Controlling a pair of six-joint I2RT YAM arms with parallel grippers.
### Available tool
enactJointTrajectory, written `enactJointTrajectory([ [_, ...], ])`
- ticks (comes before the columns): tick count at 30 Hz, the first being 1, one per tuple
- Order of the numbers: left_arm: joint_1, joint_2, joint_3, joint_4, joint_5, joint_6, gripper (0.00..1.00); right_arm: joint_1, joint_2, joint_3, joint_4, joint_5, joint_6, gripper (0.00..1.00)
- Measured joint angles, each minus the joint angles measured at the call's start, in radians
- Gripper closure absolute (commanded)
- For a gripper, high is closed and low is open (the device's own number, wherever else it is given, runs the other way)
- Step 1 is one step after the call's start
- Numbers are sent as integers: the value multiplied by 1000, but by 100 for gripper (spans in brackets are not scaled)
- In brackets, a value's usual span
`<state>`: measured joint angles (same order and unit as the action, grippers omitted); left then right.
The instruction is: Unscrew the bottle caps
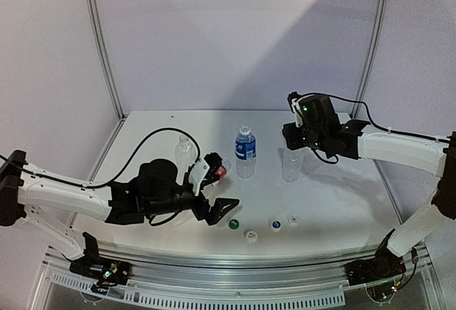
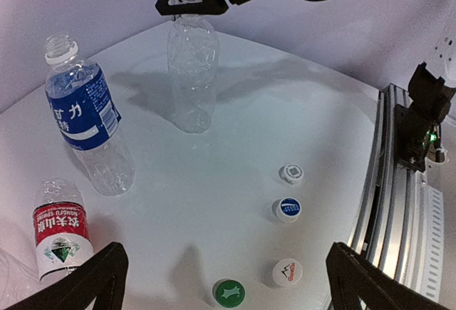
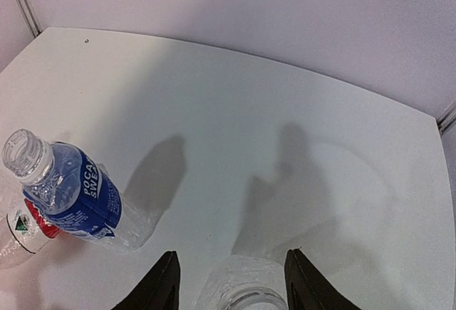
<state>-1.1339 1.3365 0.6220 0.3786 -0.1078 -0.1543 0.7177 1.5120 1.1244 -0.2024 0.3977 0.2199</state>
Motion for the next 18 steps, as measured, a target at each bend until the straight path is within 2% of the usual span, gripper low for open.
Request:
enactJointTrajectory([
  [6, 0, 0, 0, 0, 5, 0, 1, 0, -1, 0, 0, 0, 0, 48],
  [18, 0, 0, 0, 0, 10, 0, 1, 0, -2, 0, 0, 1, 0, 40],
])
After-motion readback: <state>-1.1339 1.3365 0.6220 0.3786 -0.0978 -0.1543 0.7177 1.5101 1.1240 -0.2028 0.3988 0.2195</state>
